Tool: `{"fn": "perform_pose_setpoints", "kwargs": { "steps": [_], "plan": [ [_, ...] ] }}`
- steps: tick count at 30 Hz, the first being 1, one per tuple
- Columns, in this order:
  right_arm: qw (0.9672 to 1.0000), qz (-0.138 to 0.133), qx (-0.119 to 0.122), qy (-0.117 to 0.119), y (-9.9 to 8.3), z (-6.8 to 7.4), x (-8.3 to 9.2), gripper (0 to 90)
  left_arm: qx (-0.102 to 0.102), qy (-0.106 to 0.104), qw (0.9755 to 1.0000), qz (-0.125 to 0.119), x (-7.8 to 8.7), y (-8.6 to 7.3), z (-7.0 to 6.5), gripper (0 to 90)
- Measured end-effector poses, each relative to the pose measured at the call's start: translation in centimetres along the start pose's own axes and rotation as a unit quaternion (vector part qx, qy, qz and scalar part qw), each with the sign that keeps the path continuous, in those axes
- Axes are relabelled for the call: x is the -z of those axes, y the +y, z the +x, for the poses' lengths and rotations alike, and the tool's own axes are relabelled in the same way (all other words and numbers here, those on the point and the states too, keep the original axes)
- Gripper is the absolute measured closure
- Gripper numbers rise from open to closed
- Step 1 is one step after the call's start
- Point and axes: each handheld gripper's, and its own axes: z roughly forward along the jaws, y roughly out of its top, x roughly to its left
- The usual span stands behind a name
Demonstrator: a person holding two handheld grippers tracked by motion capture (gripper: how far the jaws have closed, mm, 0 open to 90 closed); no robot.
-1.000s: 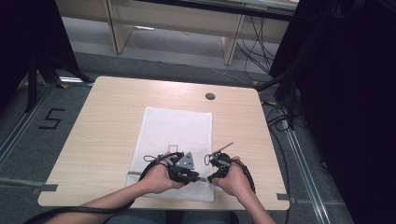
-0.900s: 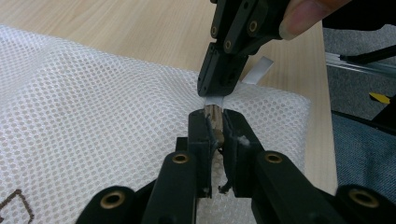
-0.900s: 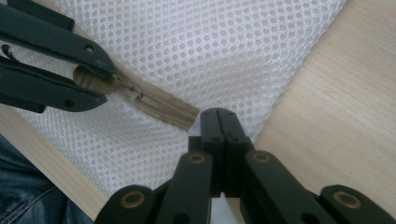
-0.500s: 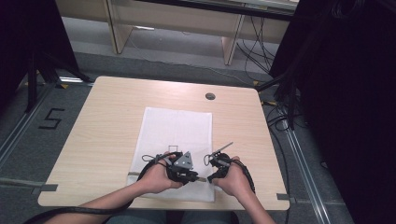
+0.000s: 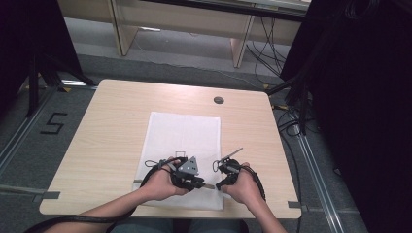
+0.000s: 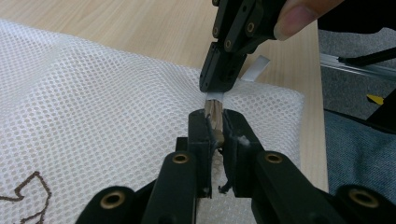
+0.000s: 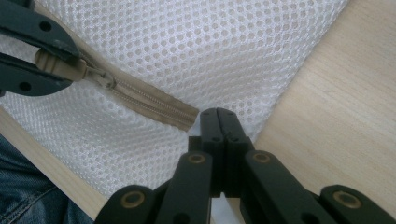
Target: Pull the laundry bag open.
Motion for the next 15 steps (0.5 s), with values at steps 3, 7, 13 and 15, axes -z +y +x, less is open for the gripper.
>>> {"fn": "perform_pose_setpoints", "kwargs": {
  "steps": [3, 7, 13, 15],
  "plan": [
    [1.0, 0.003, 0.001, 0.001, 0.01, -0.03, 0.08, 90.0, -0.002, 0.001, 1.0, 0.0, 0.17, 0.02, 0.02, 82.0],
    [1.0, 0.005, 0.002, 0.001, 0.02, -0.02, 0.08, 90.0, 0.001, 0.001, 1.0, -0.002, 0.39, -0.05, -0.02, 82.0],
    [1.0, 0.004, 0.001, 0.002, 0.0, -0.04, 0.08, 90.0, 0.0, 0.003, 1.0, -0.003, 0.78, -0.18, -0.07, 82.0],
    [1.0, 0.003, 0.001, 0.002, -0.01, -0.04, 0.08, 90.0, 0.0, 0.005, 1.0, -0.001, 0.9, -0.19, -0.05, 82.0]
  ]
}}
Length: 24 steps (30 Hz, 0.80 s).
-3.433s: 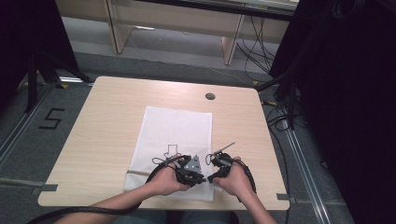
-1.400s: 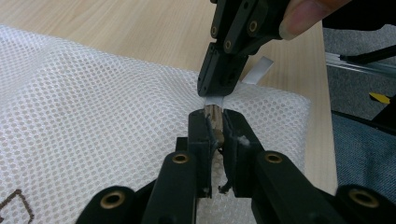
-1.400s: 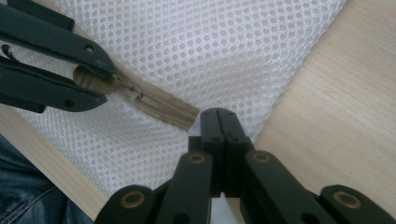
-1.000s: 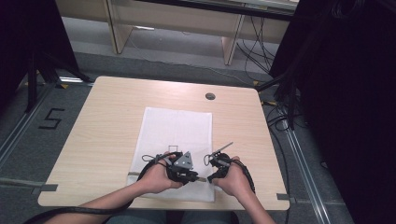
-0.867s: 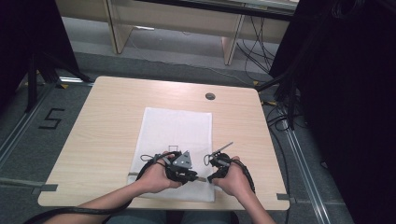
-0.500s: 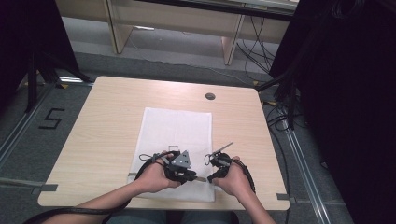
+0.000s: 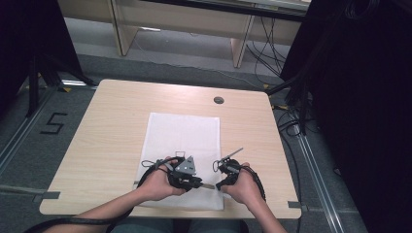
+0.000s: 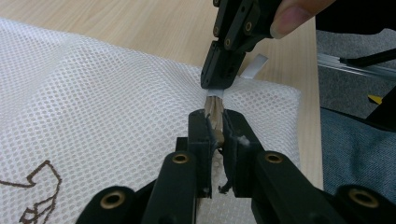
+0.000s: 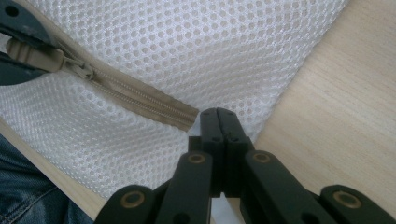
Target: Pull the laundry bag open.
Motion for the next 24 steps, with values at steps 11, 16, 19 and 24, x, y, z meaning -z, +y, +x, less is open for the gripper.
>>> {"fn": "perform_pose_setpoints", "kwargs": {
  "steps": [11, 16, 19, 24],
  "plan": [
    [1.0, 0.0, 0.0, -0.002, -0.05, -0.02, -0.02, 90.0, 0.002, -0.002, 1.0, -0.004, 0.23, -0.17, -0.02, 82.0],
    [1.0, 0.001, 0.001, -0.003, -0.04, -0.01, -0.02, 90.0, 0.002, 0.0, 1.0, 0.0, 0.47, -0.14, -0.03, 82.0],
    [1.0, 0.001, 0.001, -0.003, -0.05, 0.0, -0.02, 90.0, 0.004, -0.002, 1.0, -0.003, 0.45, -0.15, -0.1, 82.0],
    [1.0, 0.0, 0.0, -0.002, -0.05, -0.02, -0.03, 90.0, 0.005, -0.002, 1.0, -0.003, 0.62, -0.17, -0.05, 82.0]
  ]
}}
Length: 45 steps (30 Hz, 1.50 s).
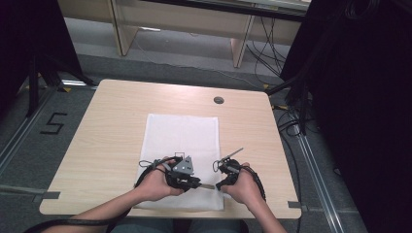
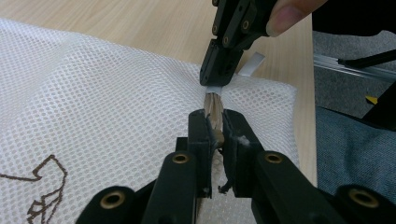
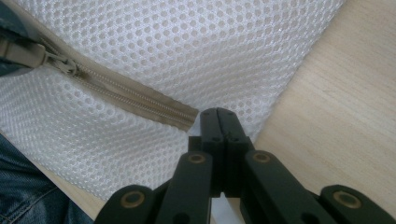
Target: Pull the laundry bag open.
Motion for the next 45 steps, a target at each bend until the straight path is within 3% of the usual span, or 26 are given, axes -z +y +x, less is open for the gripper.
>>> {"fn": "perform_pose_setpoints", "kwargs": {
  "steps": [8, 12, 14, 15, 16, 18, 23, 25, 31, 45],
  "plan": [
    [1.0, 0.0, -0.001, 0.0, 0.0, 0.0, 0.0, 90.0, 0.006, 0.002, 1.0, -0.006, 0.5, -0.5, 0.0, 82.0],
    [1.0, 0.0, -0.001, 0.0, 0.0, 0.0, 0.0, 90.0, -0.007, 0.003, 1.0, -0.001, 0.7, -0.4, 0.1, 82.0],
    [1.0, 0.0, -0.001, 0.0, 0.0, 0.0, 0.0, 90.0, 0.001, 0.002, 1.0, -0.004, 0.6, -0.4, 0.0, 82.0],
    [1.0, 0.0, -0.001, 0.0, 0.0, 0.0, 0.0, 90.0, -0.005, 0.001, 1.0, -0.003, 0.6, -0.4, 0.1, 82.0],
    [1.0, 0.0, -0.001, 0.0, 0.0, 0.0, 0.0, 90.0, 0.005, 0.002, 1.0, -0.004, 0.6, -0.4, 0.0, 82.0],
    [1.0, 0.0, -0.001, 0.003, 0.0, -0.1, 0.0, 90.0, -0.003, 0.001, 1.0, -0.003, 0.6, -0.4, 0.1, 82.0],
    [1.0, -0.001, -0.001, 0.002, 0.0, -0.1, 0.0, 90.0, 0.007, 0.001, 1.0, -0.006, 0.8, -0.4, 0.0, 82.0],
    [1.0, 0.0, 0.001, 0.003, 0.0, -0.1, 0.0, 90.0, -0.003, 0.002, 1.0, -0.006, 0.9, -0.4, 0.2, 82.0],
    [1.0, 0.001, -0.005, 0.002, 0.0, 0.0, 0.0, 90.0, 0.012, 0.003, 0.9999, -0.01, 1.5, -1.0, 0.1, 82.0],
    [1.0, 0.0, -0.002, 0.004, 0.0, -0.1, 0.0, 90.0, 0.006, 0.002, 0.9999, -0.011, 1.7, -1.0, 0.3, 82.0]
  ]
}}
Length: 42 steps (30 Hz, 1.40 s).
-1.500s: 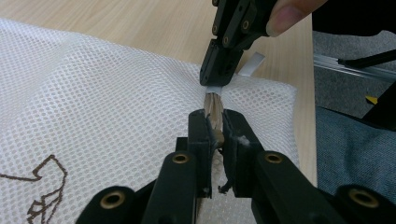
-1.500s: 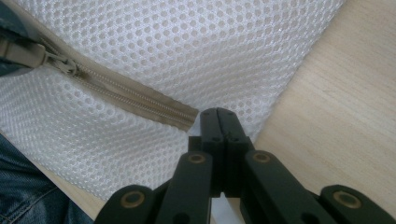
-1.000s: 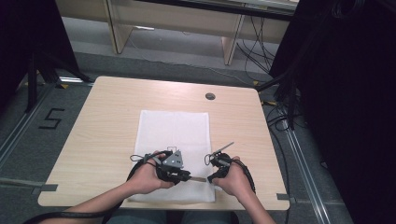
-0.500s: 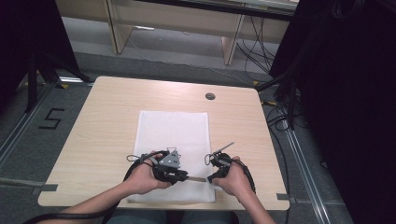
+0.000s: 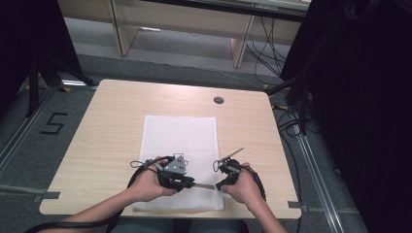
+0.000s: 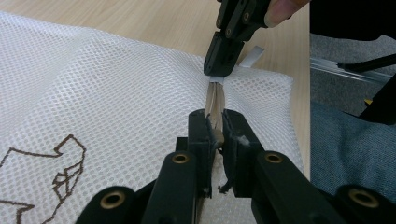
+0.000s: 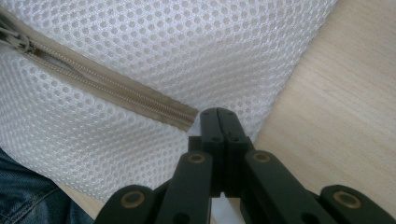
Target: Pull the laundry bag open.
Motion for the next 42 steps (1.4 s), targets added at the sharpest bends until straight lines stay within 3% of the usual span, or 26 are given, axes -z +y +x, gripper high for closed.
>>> {"fn": "perform_pose_setpoints", "kwargs": {
  "steps": [10, 11, 13, 14, 19, 20, 21, 26, 32, 36, 42],
  "plan": [
    [1.0, 0.0, 0.003, 0.0, 0.0, 0.0, 0.0, 90.0, 0.004, 0.001, 1.0, 0.003, 0.2, 0.1, 0.0, 82.0],
    [1.0, 0.003, -0.008, 0.0, 0.0, 0.1, 0.0, 90.0, 0.003, 0.002, 1.0, 0.002, 0.2, 0.1, 0.0, 82.0],
    [1.0, 0.0, 0.0, 0.0, 0.0, 0.0, 0.0, 90.0, 0.004, 0.003, 1.0, -0.001, 0.4, 0.3, 0.0, 82.0],
    [1.0, 0.0, 0.0, 0.0, 0.0, 0.0, 0.0, 90.0, -0.004, 0.002, 1.0, -0.002, 0.6, 0.3, 0.1, 82.0],
    [1.0, 0.0, -0.002, -0.001, 0.0, 0.1, 0.0, 90.0, 0.01, 0.005, 0.9999, -0.004, 1.0, -0.4, 0.1, 82.0],
    [1.0, 0.002, -0.001, -0.001, 0.0, 0.1, 0.0, 90.0, 0.002, 0.006, 1.0, -0.003, 1.1, -0.4, 0.2, 82.0],
    [1.0, 0.004, -0.002, -0.002, 0.0, 0.1, 0.0, 90.0, 0.01, 0.005, 0.9999, -0.007, 1.1, -0.4, 0.1, 82.0],
    [1.0, 0.002, -0.003, -0.002, 0.0, 0.1, 0.0, 90.0, 0.011, 0.003, 0.9999, -0.009, 1.1, -0.4, 0.1, 82.0],
    [1.0, 0.0, -0.002, -0.001, 0.0, 0.1, 0.0, 90.0, 0.002, 0.006, 1.0, -0.003, 1.3, -0.3, 0.2, 82.0],
    [1.0, 0.002, -0.005, -0.001, 0.0, 0.1, 0.0, 90.0, 0.011, 0.006, 0.9998, -0.015, 1.6, -0.2, 0.3, 82.0],
    [1.0, 0.003, -0.002, -0.001, 0.0, 0.1, 0.0, 90.0, 0.013, 0.01, 0.9998, -0.009, 2.2, -0.8, 0.5, 82.0]
  ]
}}
